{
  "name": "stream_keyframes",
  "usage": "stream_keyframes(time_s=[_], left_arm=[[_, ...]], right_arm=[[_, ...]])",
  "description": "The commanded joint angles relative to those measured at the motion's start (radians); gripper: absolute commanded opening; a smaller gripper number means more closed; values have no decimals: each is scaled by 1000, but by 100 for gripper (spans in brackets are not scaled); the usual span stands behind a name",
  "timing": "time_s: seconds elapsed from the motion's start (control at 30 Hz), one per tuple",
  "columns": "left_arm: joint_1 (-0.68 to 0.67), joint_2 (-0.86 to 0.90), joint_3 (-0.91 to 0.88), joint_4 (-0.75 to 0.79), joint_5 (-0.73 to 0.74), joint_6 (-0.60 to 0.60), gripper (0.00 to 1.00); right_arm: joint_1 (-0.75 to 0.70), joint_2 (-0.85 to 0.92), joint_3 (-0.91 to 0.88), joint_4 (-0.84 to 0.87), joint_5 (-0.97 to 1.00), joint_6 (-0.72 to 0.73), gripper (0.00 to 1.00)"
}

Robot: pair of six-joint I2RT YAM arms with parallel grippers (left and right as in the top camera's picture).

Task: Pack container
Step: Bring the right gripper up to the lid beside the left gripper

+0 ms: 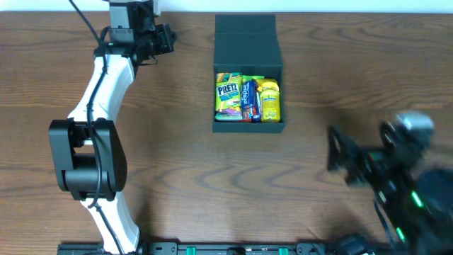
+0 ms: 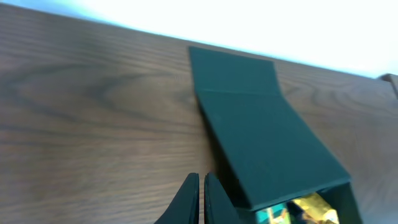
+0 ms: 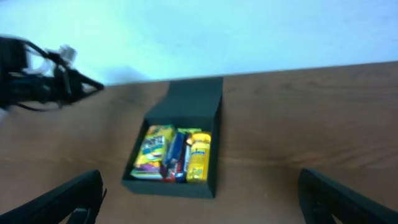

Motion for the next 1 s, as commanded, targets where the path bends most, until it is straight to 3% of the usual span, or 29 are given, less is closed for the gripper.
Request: stream_keyframes(time_s=[0.0,0.13,0.3,0.37,0.43,0.73,0.97], left_arm=[[-21,1,23,20,35,-1,6],[-51,2,23,28,42,-16,6],[-82,6,23,33,41,-27,6],[-89,19,23,58,40,-62,6],[-89,35,23,90,41,-97,6],[-88,201,124,111,120,-205,6],[-86,385,389,-63,119,-214,6]], right_arm=[[-28,157,-18,45,3,-35,99],[-87,343,-18,171,-106,-35,93],[-179,542,-18,336,-233,-30,49],[-223,621,-18,393,-254,0,21],[-253,684,-18,431,-256,60,3],[-361,959,-2,658,-525,171,1],[-383,1175,183,642,-599,180,1]])
